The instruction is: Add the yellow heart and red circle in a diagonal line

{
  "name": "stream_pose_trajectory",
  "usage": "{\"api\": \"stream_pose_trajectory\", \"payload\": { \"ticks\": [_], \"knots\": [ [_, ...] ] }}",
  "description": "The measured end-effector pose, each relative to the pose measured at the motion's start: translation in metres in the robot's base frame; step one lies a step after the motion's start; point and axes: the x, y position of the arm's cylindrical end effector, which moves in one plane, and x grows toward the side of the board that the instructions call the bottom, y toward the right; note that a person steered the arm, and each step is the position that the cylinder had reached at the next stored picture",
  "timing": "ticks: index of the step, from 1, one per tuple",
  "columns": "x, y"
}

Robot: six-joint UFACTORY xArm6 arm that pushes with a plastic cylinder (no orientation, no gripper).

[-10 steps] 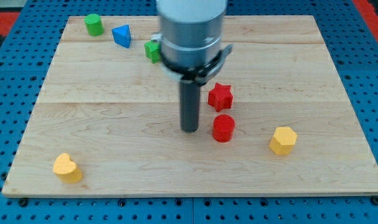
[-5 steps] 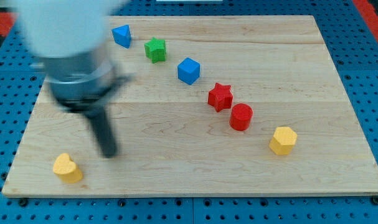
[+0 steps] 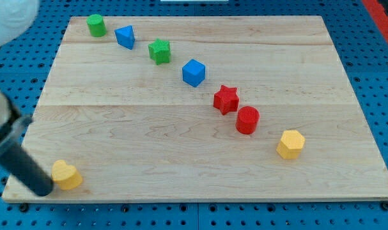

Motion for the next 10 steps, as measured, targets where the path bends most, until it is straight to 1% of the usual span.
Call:
{"api": "stream_pose_trajectory", "payload": {
  "ticks": [1,2,3,4,5,7,8,9,10],
  "knots": [
    [-0.046,0.066],
    [-0.048,0.088],
    [-0.052,0.072],
    [-0.067,0.093],
    [-0.085,0.132],
    [-0.106,0.143],
    [-0.106,0.182],
    [-0.114,0.179],
    [-0.108,0.207]
  ]
}}
